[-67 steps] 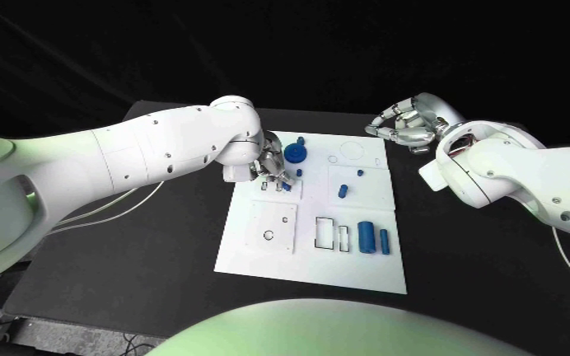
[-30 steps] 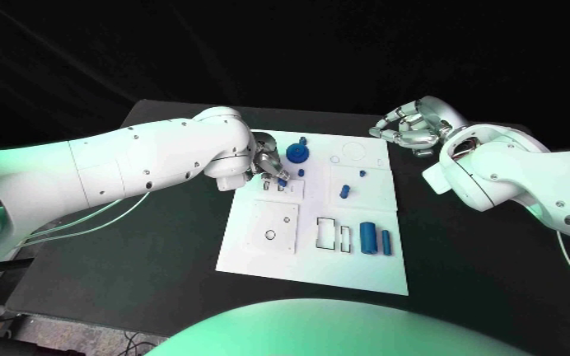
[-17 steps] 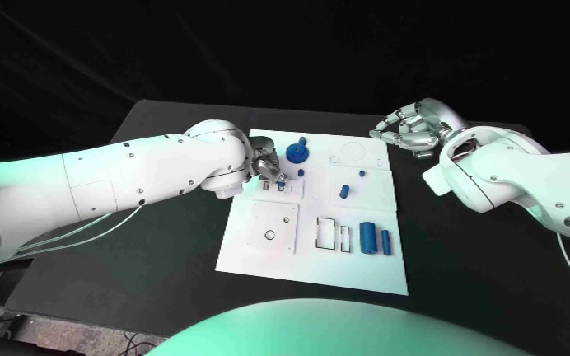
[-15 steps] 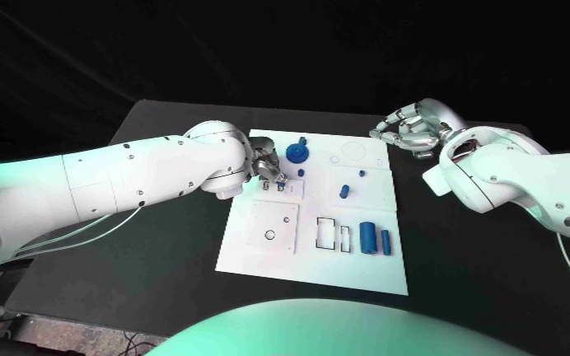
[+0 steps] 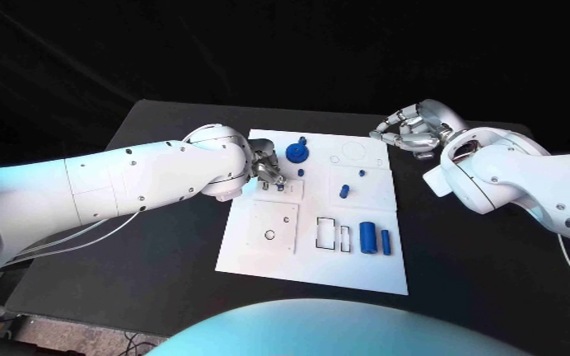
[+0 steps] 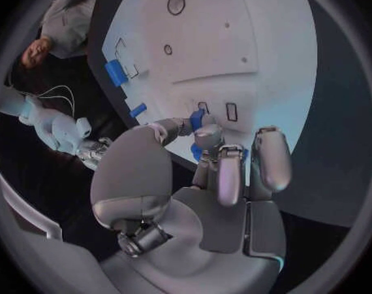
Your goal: Assemble the parts on the task board
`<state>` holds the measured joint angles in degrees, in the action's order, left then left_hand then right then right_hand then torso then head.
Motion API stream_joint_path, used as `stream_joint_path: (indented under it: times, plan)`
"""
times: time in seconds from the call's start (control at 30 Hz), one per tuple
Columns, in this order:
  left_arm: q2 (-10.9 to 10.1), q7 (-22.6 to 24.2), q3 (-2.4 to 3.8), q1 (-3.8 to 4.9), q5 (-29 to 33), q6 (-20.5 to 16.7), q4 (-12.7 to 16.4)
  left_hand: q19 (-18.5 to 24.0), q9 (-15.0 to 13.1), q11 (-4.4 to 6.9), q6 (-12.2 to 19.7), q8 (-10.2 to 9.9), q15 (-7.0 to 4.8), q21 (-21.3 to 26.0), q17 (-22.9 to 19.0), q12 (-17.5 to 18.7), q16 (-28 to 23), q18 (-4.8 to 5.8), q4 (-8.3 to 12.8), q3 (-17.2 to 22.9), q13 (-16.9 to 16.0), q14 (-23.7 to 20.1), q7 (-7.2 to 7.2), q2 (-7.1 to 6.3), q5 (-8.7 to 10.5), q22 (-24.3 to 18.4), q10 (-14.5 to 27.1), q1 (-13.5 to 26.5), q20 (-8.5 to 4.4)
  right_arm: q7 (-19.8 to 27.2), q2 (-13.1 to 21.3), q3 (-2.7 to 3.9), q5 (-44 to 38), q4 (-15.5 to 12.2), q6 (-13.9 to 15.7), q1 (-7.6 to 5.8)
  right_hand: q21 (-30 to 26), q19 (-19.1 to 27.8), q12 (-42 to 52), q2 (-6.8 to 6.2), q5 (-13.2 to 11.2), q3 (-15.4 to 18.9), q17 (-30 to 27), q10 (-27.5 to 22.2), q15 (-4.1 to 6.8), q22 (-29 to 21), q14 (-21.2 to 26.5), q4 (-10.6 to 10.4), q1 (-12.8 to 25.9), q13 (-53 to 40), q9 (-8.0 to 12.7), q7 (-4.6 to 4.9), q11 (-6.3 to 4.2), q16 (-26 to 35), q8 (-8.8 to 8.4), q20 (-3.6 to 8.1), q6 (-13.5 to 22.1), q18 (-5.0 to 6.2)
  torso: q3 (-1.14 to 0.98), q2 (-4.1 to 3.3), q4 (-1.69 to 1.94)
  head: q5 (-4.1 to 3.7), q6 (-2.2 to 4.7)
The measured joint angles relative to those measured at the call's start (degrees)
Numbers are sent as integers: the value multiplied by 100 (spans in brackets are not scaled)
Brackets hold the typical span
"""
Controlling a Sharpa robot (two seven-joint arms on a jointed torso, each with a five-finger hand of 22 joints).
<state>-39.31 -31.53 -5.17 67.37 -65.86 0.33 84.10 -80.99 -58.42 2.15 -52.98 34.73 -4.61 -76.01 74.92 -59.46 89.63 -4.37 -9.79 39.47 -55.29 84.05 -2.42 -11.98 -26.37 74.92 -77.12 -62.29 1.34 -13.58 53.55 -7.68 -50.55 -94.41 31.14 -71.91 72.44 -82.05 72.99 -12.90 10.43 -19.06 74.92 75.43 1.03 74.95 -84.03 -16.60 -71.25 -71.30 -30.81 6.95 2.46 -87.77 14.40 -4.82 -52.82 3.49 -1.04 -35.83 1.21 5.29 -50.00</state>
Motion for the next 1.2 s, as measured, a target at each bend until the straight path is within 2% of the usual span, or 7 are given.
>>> stream_joint_path:
  times: [0.63,1.2]
  plan:
    - [79,-50,3,-9,-95,153,-55,0,-14,-1,-44,0,0,0,-1,0,0,0,1,1,-8,0,22,-46,-1,-1,1,52,0,2,-5,0,0,9,-2,5,0,0,0,24,0,0,-1,0,0,-1,0,0,24,3,-11,0,0,0,0,0,0,0,-1,-1,2,-31,0]
    - [48,-135,-1,-14,-120,308,-6,1,-20,19,-71,22,-20,-26,-1,-23,0,0,36,68,-32,-21,30,-49,-73,-1,-20,55,0,2,-9,0,0,23,-6,10,0,0,0,31,0,0,-1,0,0,-3,0,0,30,3,-10,0,0,0,0,0,0,0,3,3,-1,-7,0]
